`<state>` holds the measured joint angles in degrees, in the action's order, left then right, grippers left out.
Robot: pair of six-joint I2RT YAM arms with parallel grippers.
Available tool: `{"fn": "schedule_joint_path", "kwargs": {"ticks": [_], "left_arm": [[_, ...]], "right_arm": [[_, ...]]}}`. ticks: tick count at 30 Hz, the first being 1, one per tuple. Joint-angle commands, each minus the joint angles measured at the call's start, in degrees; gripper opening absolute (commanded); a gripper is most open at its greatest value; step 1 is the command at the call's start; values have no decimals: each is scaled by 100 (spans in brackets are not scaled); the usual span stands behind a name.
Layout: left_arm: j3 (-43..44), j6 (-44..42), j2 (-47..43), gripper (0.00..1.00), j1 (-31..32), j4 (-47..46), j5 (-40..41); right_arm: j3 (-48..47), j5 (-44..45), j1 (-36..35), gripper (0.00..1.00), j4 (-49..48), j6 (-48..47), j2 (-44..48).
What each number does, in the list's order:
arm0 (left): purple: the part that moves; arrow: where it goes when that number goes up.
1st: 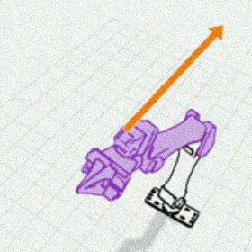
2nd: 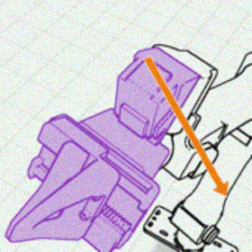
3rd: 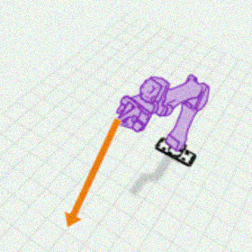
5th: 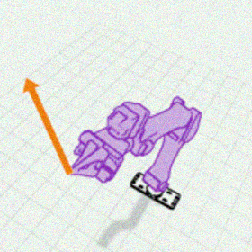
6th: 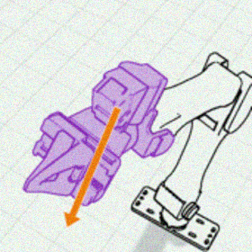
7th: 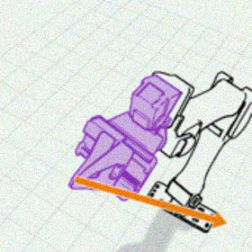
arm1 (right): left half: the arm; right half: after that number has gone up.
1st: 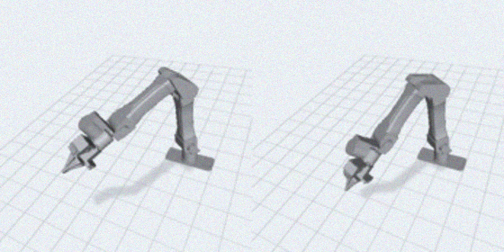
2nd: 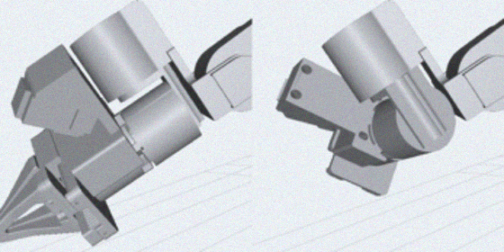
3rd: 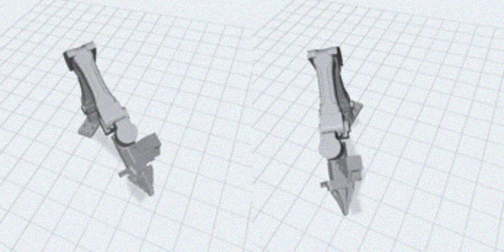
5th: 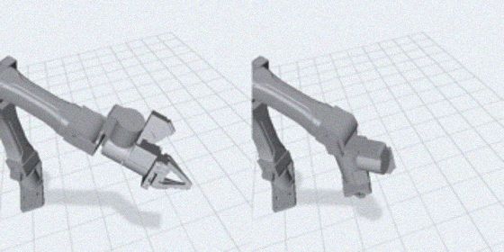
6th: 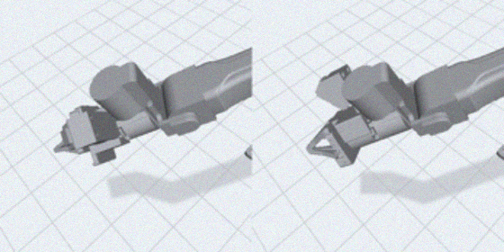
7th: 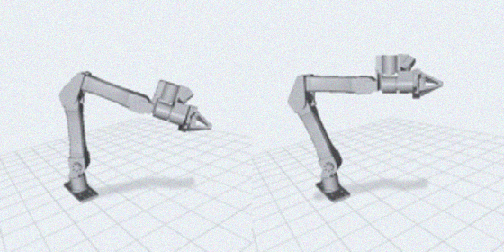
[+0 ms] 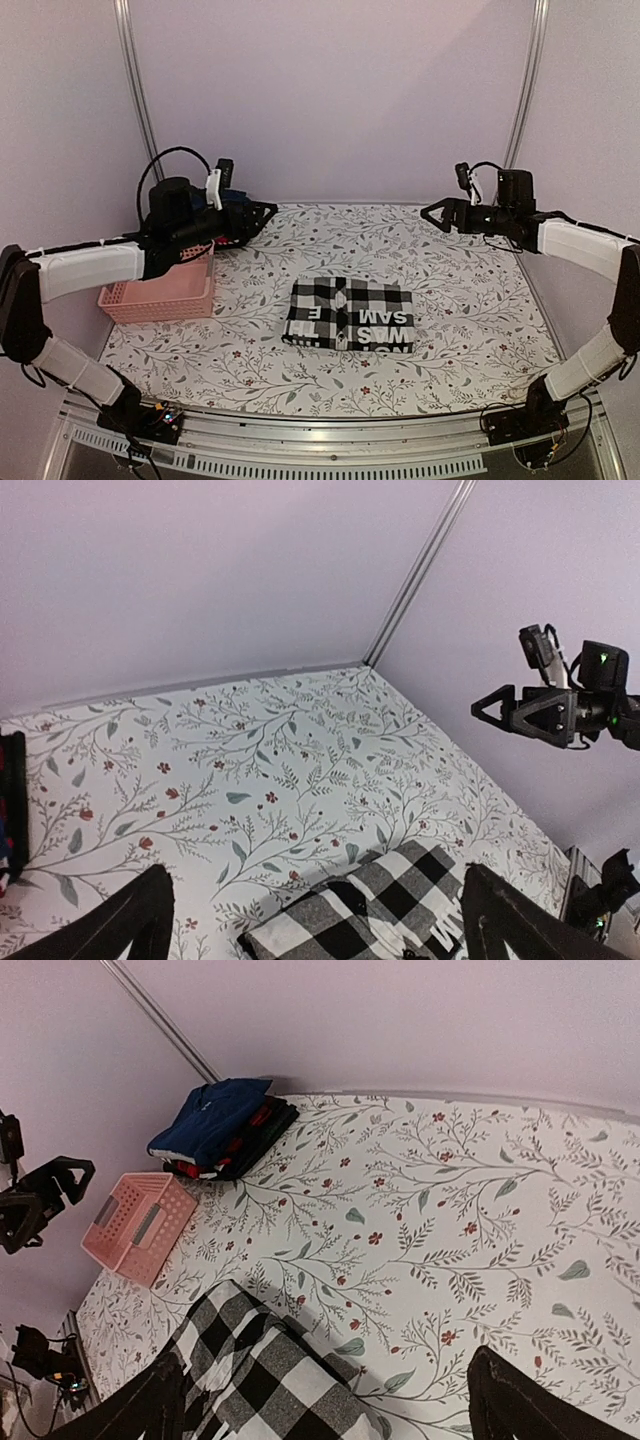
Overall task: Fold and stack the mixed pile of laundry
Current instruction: Adjust the square-folded shirt at the center of the board.
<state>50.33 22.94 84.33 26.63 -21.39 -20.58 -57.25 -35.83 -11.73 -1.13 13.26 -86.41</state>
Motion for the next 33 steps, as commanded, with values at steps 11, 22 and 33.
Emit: {"fn": "schedule_joint_path", "kwargs": {"ticks": [11, 22, 33], "left_arm": [[-833, -85, -1225, 100, 993, 286, -139], [-647, 971, 938, 100, 2063, -1081, -1378], [-712, 2133, 2329, 100, 2135, -2367, -1989]], "right_arm": [[1056, -978, -779, 99, -861, 1156, 1164], [2260, -1699, -1905, 99, -3774, 3002, -299], [2552, -1970, -2211, 99, -6023, 4330, -2197]]}}
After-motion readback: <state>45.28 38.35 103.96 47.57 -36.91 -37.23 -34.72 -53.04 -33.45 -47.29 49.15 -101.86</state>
